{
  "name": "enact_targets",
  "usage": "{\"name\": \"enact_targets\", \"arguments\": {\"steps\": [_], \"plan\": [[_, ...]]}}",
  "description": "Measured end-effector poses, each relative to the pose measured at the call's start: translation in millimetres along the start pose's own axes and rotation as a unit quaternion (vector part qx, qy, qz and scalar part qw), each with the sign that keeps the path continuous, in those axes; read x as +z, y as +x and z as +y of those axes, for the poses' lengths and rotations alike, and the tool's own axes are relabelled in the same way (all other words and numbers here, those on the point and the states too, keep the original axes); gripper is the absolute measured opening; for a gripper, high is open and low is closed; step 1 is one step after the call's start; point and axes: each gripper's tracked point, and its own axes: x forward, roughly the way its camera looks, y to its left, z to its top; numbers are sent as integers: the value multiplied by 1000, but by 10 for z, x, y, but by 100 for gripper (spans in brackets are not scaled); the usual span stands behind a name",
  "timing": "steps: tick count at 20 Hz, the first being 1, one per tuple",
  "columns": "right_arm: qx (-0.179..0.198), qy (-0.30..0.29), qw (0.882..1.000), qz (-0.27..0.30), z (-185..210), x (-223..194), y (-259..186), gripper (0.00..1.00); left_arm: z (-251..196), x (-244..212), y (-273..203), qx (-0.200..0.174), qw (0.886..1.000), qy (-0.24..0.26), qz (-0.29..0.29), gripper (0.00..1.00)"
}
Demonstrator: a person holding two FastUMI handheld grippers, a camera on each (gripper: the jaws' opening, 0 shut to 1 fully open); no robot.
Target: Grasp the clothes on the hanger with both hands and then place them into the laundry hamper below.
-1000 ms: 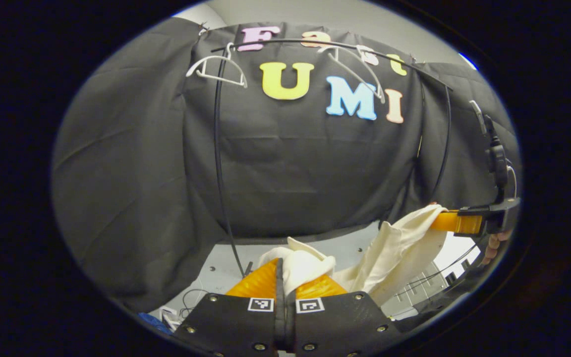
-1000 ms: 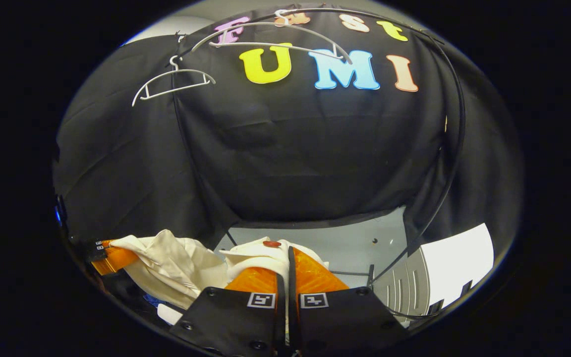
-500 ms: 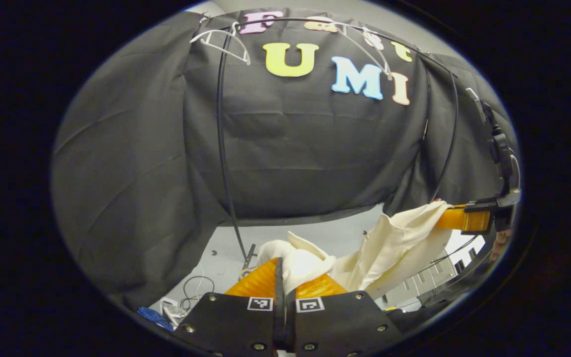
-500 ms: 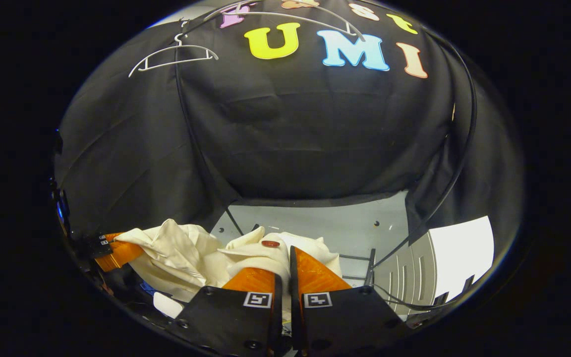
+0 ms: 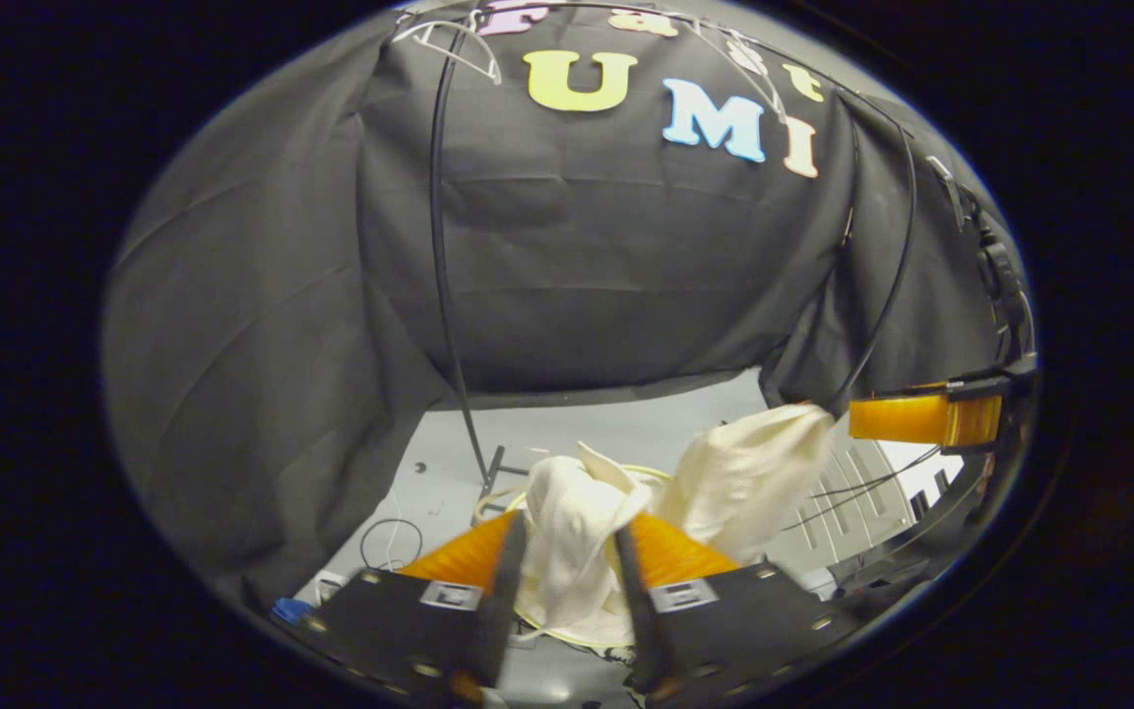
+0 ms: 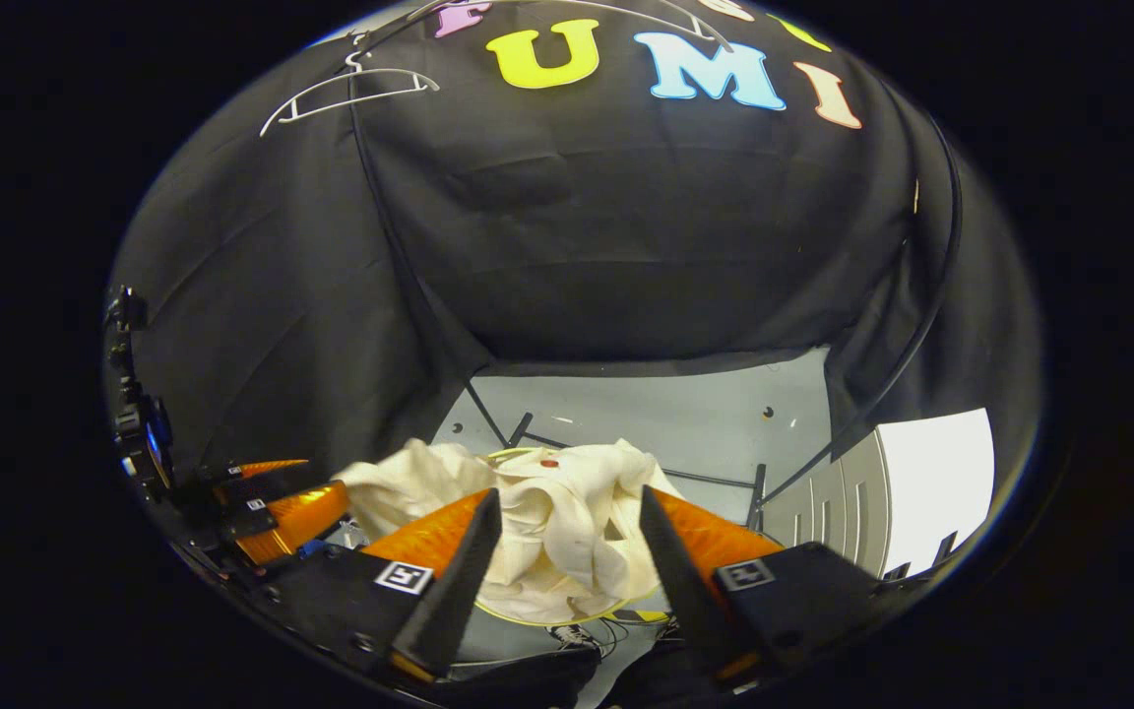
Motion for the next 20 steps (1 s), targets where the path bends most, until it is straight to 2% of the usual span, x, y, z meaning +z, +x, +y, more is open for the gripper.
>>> {"name": "enact_targets", "arguments": {"steps": [1,2,5,6,7,10,11,12,15,16,20], "plan": [[-1,-6,1000,1,-20,1,-18,100,38,-25,19,8,1000,2,-1,68],[-5,-13,1000,-1,-69,16,-51,100,64,-43,7,14,1000,2,2,88],[-29,-23,999,-21,-299,115,-203,99,72,-55,-43,22,1000,-7,1,89],[-40,-27,998,-34,-391,174,-272,94,56,-47,-88,23,1000,-6,-1,89],[-51,-30,997,-47,-506,252,-321,99,91,-21,-132,35,999,-4,-5,89],[-67,-28,994,-85,-831,440,-502,99,1,145,-305,54,998,-14,-19,91],[-69,-25,992,-98,-942,497,-569,99,-89,227,-377,53,998,-19,-28,93],[-70,-21,991,-109,-1065,542,-642,99,-194,325,-443,52,998,-20,-36,89],[-76,-20,988,-133,-1440,697,-881,99,-518,596,-669,74,995,-9,-59,89],[-78,-18,986,-145,-1570,759,-996,99,-649,722,-746,79,994,-8,-71,93],[-88,-6,976,-199,-2051,1025,-1431,99,-1238,1330,-1032,80,989,-10,-126,93]]}}
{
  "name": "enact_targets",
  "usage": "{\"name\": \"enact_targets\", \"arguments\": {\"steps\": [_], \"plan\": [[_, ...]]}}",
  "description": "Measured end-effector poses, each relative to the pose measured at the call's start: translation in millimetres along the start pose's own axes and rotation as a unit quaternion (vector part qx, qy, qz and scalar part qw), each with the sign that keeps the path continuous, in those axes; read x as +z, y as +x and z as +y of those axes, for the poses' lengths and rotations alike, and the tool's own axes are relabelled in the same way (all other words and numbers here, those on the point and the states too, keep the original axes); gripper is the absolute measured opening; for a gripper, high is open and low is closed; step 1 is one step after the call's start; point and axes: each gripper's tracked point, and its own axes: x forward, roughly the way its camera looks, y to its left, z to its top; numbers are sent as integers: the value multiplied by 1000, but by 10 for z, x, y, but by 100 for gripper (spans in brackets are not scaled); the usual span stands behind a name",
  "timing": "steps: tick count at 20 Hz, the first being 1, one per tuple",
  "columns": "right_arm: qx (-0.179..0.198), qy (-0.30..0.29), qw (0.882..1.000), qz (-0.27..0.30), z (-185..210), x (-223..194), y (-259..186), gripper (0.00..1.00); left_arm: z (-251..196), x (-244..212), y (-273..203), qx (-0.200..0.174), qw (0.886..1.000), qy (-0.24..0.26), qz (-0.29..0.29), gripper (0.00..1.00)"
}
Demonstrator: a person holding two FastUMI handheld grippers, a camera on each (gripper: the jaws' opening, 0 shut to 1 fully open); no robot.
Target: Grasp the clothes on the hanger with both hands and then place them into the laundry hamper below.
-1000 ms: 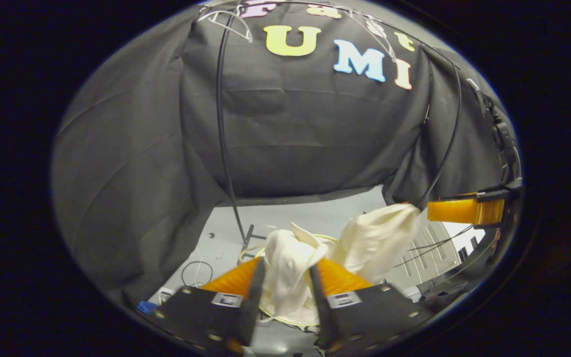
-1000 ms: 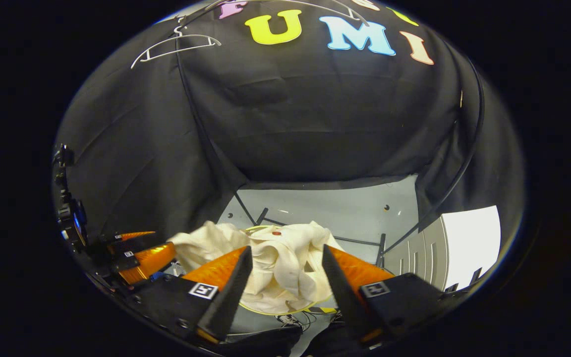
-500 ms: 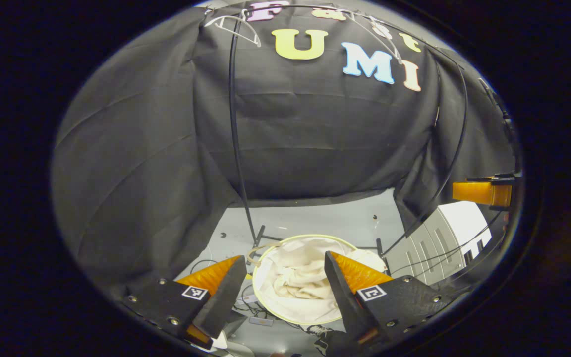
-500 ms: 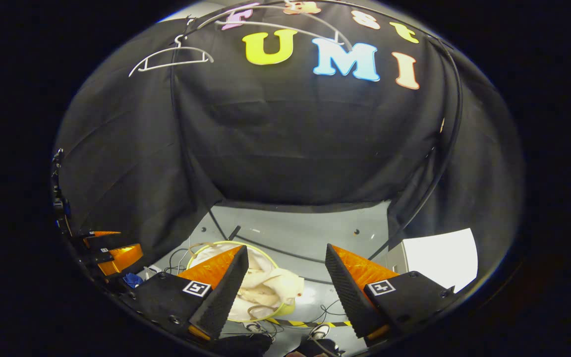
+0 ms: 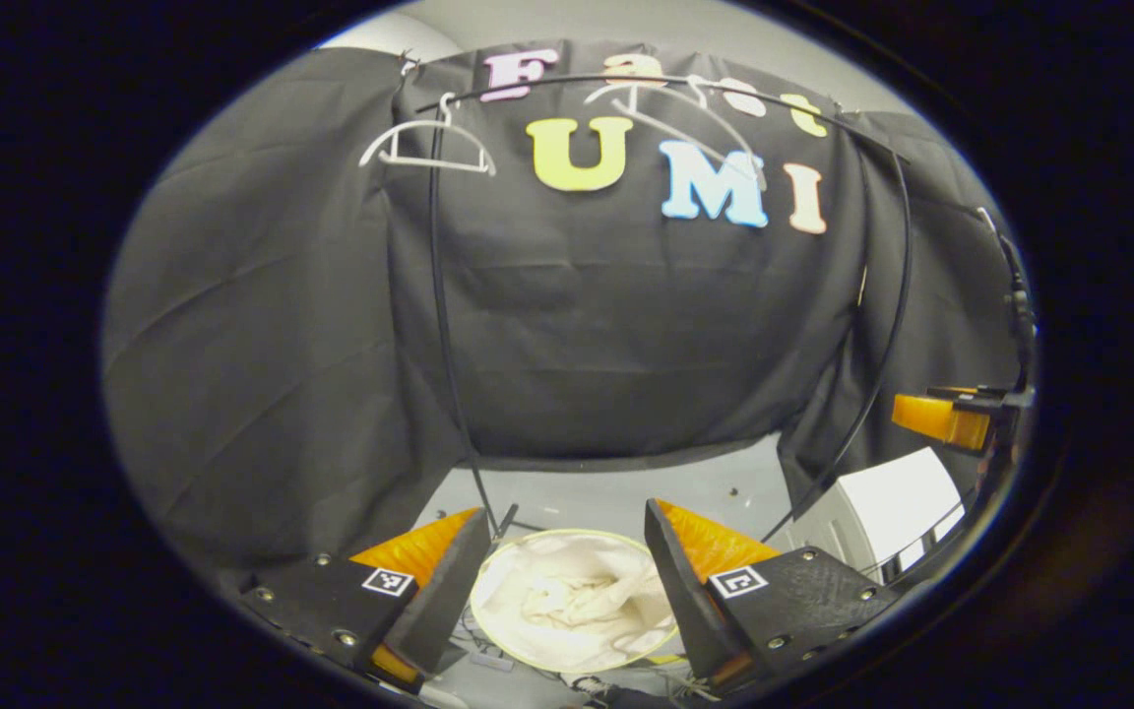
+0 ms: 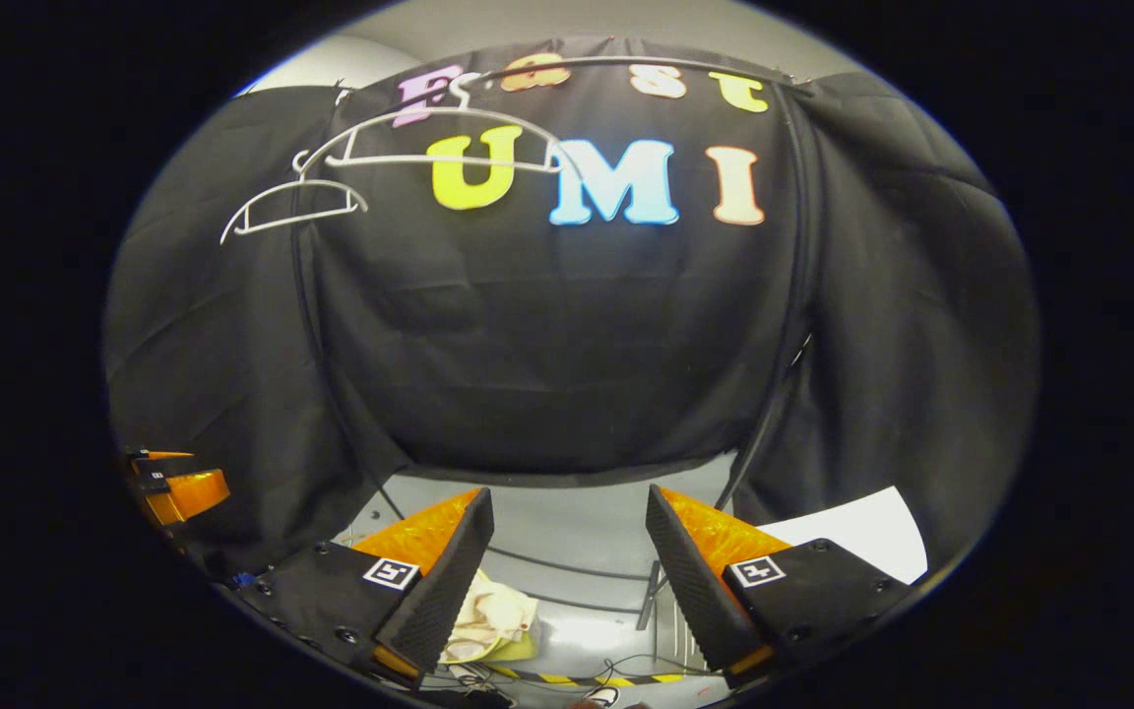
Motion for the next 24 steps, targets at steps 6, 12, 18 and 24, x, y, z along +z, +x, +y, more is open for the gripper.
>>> {"name": "enact_targets", "arguments": {"steps": [6,12,18,24], "plan": [[3,14,998,-67,-618,462,-241,94,-618,946,-461,7,996,2,-91,89],[-33,22,990,-134,-1210,995,-512,98,-992,1671,-1090,28,982,-23,-183,89],[-63,45,968,-239,-1397,1580,-964,93,-1101,2082,-1598,24,967,-19,-252,88],[-30,23,976,-216,-1299,1388,-984,93,-1025,2007,-1672,45,962,-34,-269,88]]}}
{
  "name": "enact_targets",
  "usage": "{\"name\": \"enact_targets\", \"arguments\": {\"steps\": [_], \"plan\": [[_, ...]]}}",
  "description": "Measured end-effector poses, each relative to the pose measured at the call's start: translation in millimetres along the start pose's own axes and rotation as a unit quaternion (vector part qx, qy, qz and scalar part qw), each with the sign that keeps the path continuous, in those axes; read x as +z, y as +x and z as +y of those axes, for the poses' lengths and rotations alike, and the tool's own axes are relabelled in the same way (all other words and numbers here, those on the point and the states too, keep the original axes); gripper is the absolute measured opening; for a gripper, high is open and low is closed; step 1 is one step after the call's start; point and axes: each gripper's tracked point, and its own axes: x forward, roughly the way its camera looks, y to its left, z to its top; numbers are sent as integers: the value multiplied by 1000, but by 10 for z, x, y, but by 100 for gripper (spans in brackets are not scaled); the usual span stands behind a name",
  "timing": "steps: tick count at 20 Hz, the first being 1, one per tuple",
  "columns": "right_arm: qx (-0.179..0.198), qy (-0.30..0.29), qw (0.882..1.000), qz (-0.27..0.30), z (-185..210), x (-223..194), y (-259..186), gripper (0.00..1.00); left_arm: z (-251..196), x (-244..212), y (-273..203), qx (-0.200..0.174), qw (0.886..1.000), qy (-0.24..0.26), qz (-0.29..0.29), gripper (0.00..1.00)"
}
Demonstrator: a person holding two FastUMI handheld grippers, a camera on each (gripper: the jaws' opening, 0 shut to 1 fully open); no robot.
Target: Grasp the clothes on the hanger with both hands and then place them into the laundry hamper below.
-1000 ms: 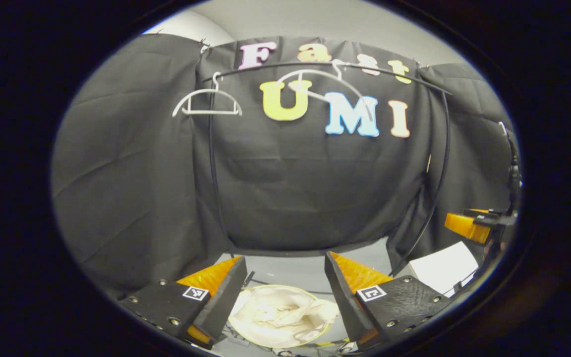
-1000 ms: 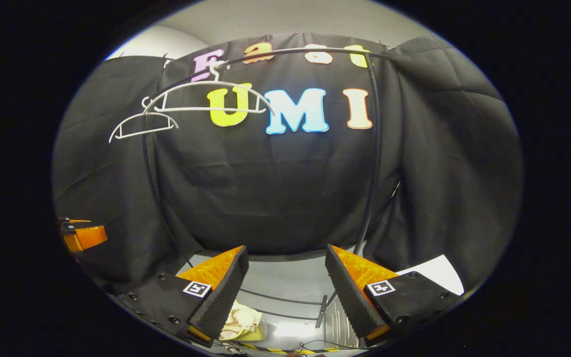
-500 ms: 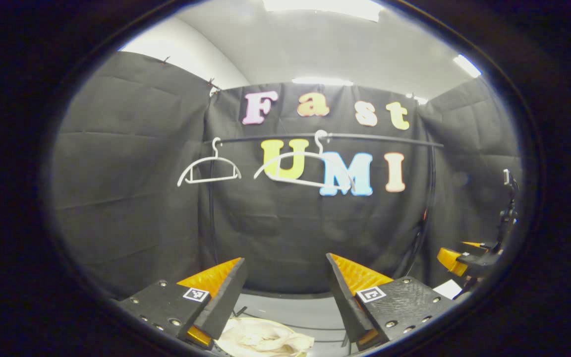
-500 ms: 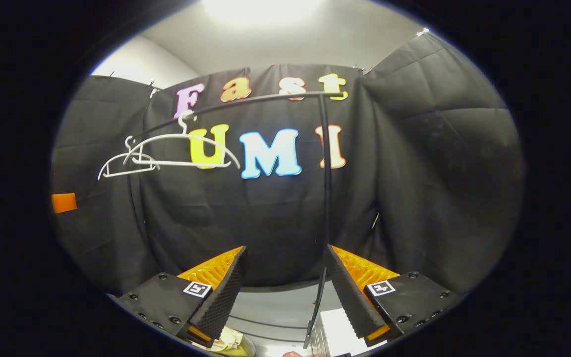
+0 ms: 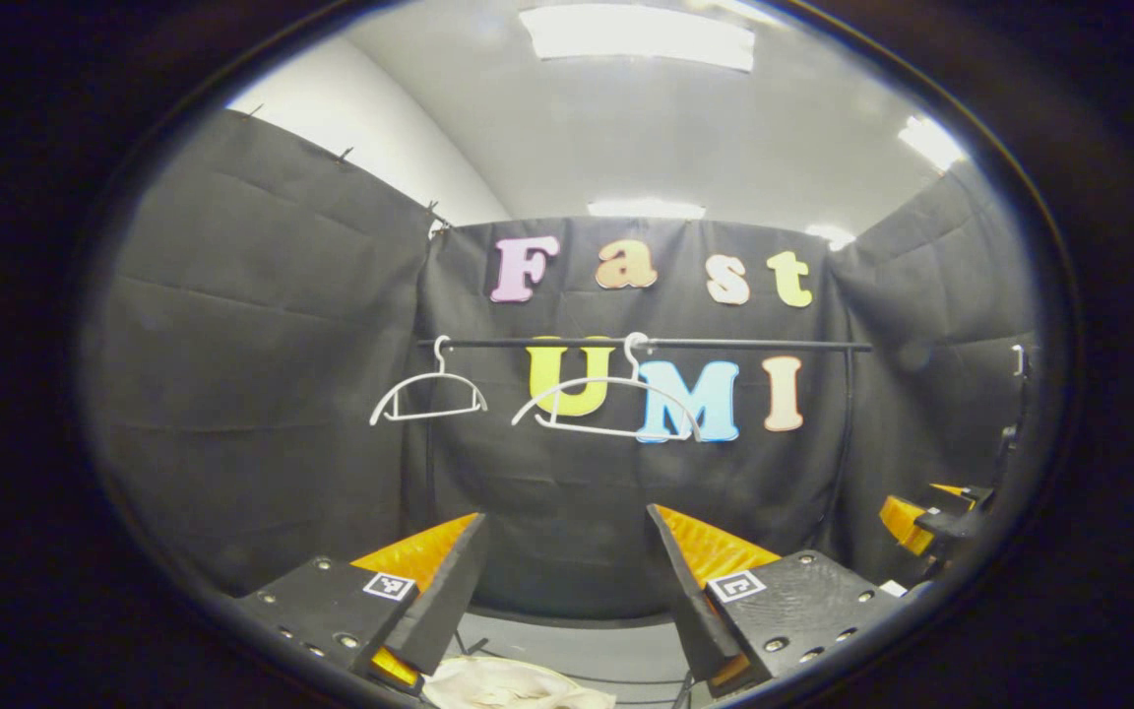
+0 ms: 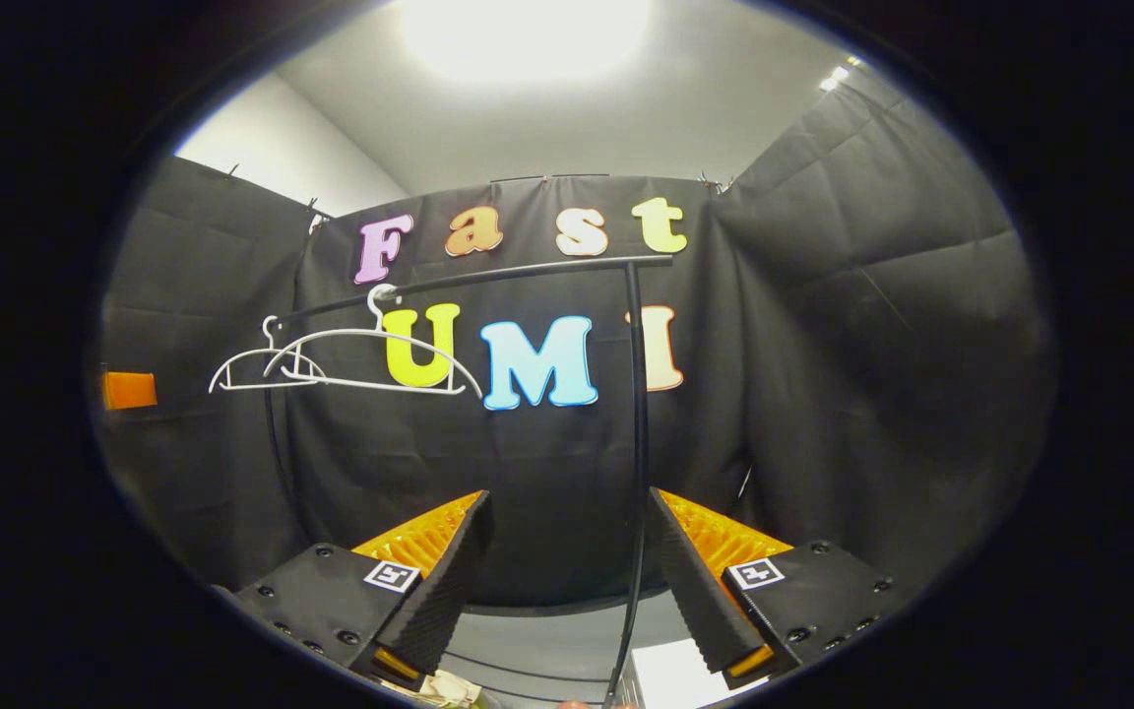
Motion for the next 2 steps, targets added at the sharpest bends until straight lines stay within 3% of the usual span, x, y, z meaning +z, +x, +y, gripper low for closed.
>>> {"name": "enact_targets", "arguments": {"steps": [2], "plan": [[1,-2,1000,14,-11,-101,-11,93,16,-5,-81,-2,1000,-4,-3,88]]}}
